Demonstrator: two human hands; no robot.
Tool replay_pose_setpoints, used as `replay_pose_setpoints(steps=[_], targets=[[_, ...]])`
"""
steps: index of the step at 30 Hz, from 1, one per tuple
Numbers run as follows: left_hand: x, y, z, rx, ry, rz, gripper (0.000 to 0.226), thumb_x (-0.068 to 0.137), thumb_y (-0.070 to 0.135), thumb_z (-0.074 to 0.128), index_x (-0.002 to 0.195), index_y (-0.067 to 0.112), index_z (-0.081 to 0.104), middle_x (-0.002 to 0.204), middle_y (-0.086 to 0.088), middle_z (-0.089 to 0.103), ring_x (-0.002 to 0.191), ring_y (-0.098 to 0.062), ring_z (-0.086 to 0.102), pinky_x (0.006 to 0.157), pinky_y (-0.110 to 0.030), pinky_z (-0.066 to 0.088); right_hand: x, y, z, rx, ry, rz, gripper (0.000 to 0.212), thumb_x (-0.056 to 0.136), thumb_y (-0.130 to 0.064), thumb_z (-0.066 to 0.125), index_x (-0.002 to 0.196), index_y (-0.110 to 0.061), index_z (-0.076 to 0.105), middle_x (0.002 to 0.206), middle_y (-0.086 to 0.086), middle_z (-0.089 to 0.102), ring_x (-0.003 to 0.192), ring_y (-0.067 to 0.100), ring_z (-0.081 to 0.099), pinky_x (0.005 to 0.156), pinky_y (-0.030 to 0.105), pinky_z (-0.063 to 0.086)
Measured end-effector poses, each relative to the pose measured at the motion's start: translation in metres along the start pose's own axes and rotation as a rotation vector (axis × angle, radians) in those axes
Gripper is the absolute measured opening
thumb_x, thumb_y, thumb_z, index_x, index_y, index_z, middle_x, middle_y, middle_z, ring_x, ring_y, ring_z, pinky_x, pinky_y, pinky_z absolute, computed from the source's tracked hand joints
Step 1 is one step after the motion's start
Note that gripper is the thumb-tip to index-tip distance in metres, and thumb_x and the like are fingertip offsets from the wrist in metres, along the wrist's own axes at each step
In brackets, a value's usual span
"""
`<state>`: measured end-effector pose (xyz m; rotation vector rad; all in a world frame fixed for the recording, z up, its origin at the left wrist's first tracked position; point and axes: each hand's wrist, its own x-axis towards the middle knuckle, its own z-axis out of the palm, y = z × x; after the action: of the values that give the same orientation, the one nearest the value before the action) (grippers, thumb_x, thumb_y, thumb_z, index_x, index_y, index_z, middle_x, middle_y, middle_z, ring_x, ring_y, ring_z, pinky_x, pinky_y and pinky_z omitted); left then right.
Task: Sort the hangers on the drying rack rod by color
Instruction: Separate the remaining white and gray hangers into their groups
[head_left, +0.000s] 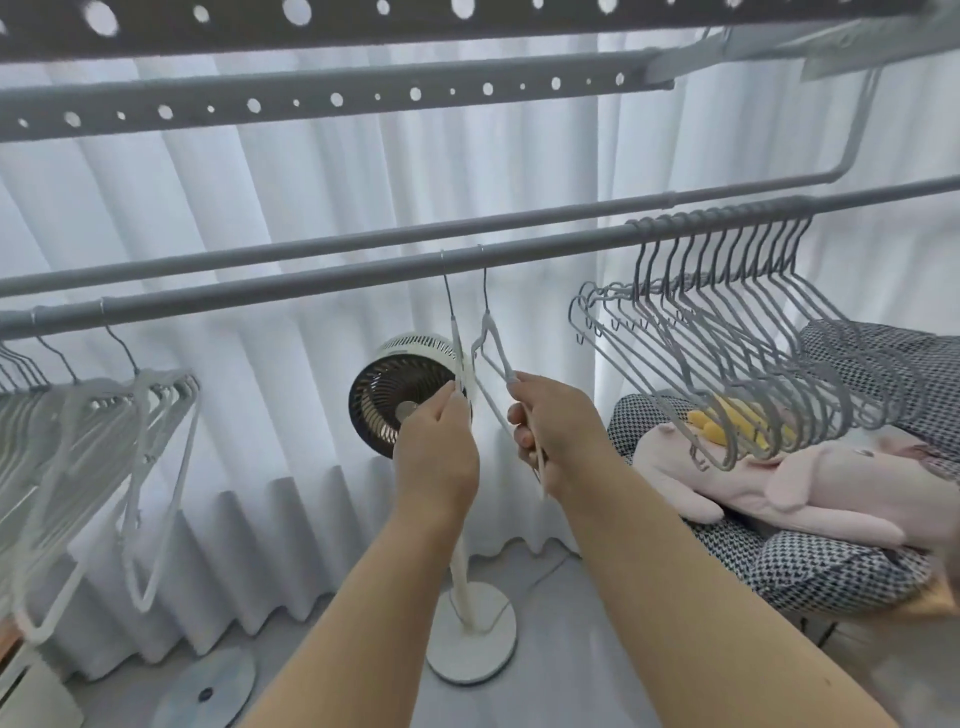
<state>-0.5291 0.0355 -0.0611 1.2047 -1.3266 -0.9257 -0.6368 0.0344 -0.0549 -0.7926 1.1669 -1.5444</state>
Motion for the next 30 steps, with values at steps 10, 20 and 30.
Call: replay_pose_setpoints(steps=[10, 20, 30], targets=[[-0.004, 0.009, 0.072, -0.082, -0.054, -0.054, 0.06, 0.081, 0.048, 0.042, 0.124, 0.01, 0.06, 0.129, -0.028, 0.051, 0.124, -0.05, 0.046, 0.106, -0.065, 0.035, 0.019, -0.023, -0.068, -0.019, 0.067, -0.027, 0.015, 0.093, -0.016, 0.053, 0.084, -0.019, 0.065, 0.063, 0.002, 0.047, 0.042, 0.01, 0.031, 0.04, 0.019, 0.024], [-0.005, 0.015, 0.119, -0.057, -0.105, -0.049, 0.061, 0.079, 0.049, 0.036, 0.129, 0.028, 0.061, 0.132, -0.026, 0.053, 0.126, -0.048, 0.047, 0.107, -0.062, 0.038, 0.029, -0.041, -0.109, -0.054, 0.062, -0.047, 0.036, 0.094, -0.013, 0.049, 0.123, 0.009, 0.048, 0.06, 0.002, 0.045, 0.046, 0.012, 0.029, 0.041, 0.019, 0.021], [-0.002, 0.014, 0.147, -0.021, -0.105, 0.0, 0.032, 0.093, 0.035, 0.038, 0.095, 0.03, 0.07, 0.079, -0.01, 0.072, 0.086, -0.048, 0.058, 0.078, -0.053, 0.048, 0.041, -0.045, -0.13, 0.004, 0.064, -0.054, 0.027, 0.094, -0.015, 0.054, 0.119, -0.009, 0.062, 0.06, 0.002, 0.049, 0.039, 0.009, 0.035, 0.036, 0.016, 0.027]])
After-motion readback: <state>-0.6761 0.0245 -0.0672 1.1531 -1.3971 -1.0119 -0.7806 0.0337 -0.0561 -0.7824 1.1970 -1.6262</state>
